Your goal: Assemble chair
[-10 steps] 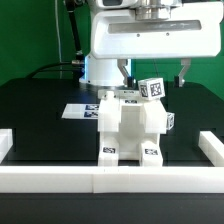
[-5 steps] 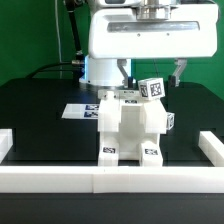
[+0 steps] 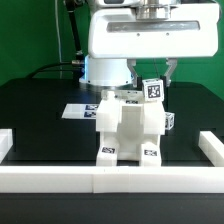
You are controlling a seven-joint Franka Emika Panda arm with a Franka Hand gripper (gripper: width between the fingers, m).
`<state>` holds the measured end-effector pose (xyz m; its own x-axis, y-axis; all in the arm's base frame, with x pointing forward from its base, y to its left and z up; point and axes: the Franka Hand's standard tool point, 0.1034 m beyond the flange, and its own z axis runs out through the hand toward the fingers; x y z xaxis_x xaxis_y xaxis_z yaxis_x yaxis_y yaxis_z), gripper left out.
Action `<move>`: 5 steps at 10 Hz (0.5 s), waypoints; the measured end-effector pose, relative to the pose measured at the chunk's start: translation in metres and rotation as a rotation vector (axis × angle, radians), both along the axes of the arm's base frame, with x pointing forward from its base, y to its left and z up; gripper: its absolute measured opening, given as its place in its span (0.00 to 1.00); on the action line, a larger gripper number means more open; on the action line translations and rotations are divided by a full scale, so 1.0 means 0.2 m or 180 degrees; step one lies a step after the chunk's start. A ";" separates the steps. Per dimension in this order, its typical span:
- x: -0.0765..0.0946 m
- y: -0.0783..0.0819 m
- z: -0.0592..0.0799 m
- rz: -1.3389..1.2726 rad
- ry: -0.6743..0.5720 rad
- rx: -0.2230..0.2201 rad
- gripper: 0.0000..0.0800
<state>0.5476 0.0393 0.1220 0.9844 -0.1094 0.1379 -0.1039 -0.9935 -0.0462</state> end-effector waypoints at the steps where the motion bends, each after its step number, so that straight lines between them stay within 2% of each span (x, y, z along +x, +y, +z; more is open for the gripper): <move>1: 0.00 0.00 0.00 -0.0305 0.0011 0.0044 0.36; 5: 0.02 0.02 0.00 -0.1741 0.0042 0.0248 0.36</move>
Offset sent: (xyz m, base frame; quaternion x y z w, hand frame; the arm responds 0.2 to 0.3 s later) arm -0.0001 -0.0046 -0.0106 -0.0272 -0.0151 0.2645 0.9639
